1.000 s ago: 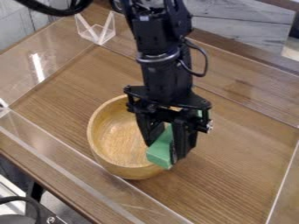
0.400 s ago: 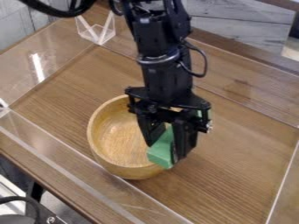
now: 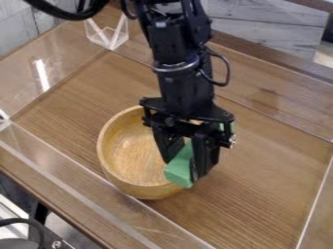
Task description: Put the green block in the brown bowl
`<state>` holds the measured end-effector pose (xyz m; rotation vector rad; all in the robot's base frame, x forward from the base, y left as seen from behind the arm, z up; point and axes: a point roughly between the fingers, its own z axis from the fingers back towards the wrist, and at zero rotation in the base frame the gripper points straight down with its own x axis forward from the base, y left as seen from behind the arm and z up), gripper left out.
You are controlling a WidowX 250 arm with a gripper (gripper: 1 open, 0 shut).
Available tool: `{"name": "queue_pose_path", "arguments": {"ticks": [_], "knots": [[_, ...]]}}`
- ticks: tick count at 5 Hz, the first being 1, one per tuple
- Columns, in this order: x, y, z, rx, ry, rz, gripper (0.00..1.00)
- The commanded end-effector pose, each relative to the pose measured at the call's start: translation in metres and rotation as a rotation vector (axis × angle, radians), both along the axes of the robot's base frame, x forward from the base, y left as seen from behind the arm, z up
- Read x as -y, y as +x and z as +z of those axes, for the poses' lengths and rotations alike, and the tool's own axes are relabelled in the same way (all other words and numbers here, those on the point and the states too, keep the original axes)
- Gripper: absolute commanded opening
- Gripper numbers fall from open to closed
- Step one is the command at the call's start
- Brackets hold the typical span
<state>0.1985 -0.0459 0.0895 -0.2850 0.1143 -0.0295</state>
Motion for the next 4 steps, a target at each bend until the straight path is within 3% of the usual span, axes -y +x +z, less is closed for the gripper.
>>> {"name": "queue_pose_path", "arguments": {"ticks": [1, 4], "knots": [[-0.0004, 0.0132, 0.0112, 0.060, -0.010, 0.000, 0.00], [-0.0030, 0.0158, 0.0091, 0.060, -0.019, -0.002, 0.00]]}}
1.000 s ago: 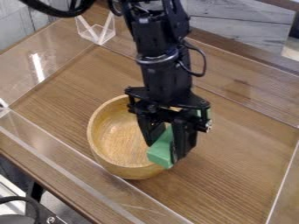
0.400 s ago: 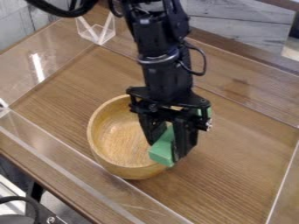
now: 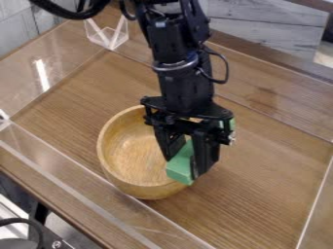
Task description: Put the green block in the brown bowl
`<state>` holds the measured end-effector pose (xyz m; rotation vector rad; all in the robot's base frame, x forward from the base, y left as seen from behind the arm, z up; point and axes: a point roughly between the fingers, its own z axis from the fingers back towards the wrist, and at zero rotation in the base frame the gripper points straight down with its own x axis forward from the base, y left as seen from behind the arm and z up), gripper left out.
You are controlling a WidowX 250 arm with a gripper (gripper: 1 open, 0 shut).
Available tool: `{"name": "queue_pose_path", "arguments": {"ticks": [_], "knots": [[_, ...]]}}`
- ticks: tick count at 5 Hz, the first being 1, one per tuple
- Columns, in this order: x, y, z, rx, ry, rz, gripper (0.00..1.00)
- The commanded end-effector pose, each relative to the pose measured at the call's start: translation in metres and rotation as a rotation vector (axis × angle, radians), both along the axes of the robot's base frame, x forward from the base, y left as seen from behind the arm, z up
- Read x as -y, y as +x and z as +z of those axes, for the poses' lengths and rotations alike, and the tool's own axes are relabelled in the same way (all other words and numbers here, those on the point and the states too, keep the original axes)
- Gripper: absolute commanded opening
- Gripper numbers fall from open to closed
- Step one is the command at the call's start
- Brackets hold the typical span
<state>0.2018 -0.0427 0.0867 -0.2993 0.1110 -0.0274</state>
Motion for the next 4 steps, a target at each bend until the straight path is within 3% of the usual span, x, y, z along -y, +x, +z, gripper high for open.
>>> {"name": "queue_pose_path", "arguments": {"ticks": [1, 4], "knots": [[-0.0018, 0.0128, 0.0109, 0.055, -0.007, -0.005, 0.00], [-0.0068, 0.0136, 0.0076, 0.050, -0.012, -0.004, 0.00]]}}
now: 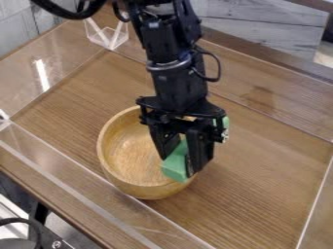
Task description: Put the green block in the brown bowl
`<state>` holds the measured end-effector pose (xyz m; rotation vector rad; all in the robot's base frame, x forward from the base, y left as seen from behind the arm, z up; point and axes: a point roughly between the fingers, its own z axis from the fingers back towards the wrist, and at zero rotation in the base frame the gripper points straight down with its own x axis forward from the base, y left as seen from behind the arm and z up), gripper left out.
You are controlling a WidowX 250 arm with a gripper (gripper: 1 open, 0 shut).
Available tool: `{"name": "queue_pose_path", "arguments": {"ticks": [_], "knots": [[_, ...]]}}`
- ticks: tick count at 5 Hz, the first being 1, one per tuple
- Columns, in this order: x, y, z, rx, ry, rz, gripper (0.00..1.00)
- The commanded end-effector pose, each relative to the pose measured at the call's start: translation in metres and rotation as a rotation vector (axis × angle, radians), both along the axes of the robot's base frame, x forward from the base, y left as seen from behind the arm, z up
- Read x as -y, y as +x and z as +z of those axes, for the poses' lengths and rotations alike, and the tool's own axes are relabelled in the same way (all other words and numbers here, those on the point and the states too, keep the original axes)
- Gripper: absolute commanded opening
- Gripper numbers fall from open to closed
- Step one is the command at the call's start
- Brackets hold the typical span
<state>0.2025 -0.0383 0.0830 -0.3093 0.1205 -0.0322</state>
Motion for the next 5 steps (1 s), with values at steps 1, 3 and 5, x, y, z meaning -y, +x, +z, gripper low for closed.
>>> {"name": "queue_pose_path", "arguments": {"ticks": [1, 3, 5], "knots": [[-0.0040, 0.0133, 0.0102, 0.057, -0.004, 0.002, 0.00], [-0.0067, 0.0141, 0.0080, 0.053, -0.007, 0.001, 0.00], [-0.0090, 0.0149, 0.0061, 0.050, -0.011, -0.001, 0.00]]}}
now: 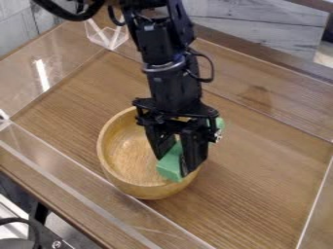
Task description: Put the green block in the brown bowl
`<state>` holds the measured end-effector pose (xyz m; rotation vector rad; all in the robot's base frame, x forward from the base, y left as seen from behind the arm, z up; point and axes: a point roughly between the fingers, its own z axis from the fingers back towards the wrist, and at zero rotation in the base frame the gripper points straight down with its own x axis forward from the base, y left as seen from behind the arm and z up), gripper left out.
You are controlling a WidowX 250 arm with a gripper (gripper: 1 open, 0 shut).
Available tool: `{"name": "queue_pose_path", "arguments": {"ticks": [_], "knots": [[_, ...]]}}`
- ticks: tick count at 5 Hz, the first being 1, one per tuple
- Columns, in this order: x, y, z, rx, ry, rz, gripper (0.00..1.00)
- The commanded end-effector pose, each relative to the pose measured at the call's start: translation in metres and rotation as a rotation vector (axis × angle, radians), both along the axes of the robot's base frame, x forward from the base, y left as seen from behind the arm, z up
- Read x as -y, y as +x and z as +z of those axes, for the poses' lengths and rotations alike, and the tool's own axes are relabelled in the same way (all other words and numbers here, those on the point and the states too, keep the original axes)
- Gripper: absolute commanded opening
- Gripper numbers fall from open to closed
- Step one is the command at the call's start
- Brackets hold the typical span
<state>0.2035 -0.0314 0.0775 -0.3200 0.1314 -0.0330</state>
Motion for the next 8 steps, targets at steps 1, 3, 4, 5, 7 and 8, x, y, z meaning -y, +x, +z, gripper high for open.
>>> {"name": "queue_pose_path", "arguments": {"ticks": [1, 3, 4, 5, 7, 8], "knots": [[-0.0031, 0.0141, 0.0108, 0.059, -0.003, 0.000, 0.00], [-0.0048, 0.0147, 0.0089, 0.056, -0.007, -0.003, 0.00], [-0.0057, 0.0151, 0.0074, 0.054, -0.009, -0.005, 0.00], [-0.0063, 0.0155, 0.0061, 0.053, -0.011, -0.007, 0.00], [-0.0072, 0.0162, 0.0038, 0.051, -0.015, -0.013, 0.00], [-0.0075, 0.0166, 0.0027, 0.049, -0.017, -0.015, 0.00]]}}
